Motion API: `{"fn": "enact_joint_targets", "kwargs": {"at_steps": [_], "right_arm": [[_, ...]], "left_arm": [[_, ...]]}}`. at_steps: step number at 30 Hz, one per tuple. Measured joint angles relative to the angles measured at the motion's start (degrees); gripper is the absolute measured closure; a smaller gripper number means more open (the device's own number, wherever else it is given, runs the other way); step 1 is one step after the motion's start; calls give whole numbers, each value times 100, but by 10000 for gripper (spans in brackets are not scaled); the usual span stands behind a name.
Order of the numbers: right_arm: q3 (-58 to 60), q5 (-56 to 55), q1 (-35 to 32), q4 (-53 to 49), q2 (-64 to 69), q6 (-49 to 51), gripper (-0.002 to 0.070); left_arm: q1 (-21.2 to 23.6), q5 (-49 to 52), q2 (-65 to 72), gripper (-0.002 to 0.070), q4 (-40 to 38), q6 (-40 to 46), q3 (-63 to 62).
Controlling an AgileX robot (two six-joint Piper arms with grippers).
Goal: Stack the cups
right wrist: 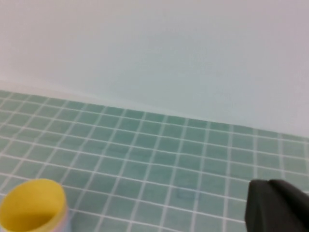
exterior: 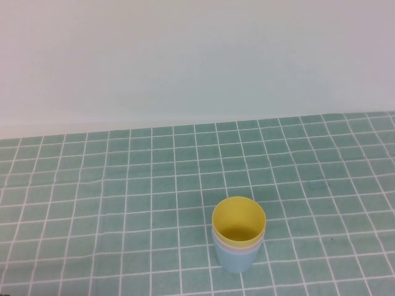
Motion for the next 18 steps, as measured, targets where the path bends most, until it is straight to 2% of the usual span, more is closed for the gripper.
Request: {"fn": "enact_joint_targets", "kwargs": {"at_steps": [3,9,18], "right_arm": [[766,-311,-236,-85,-773,-179,678],[2290,-1240,-273,-197,-2033,-407,678],[3839,-1668,-273,-187,-2664,-448,678]], "left_arm": [[0,0,0,676,0,0,0],[0,0,0,676,0,0,0],[0,0,0,676,0,0,0]]}}
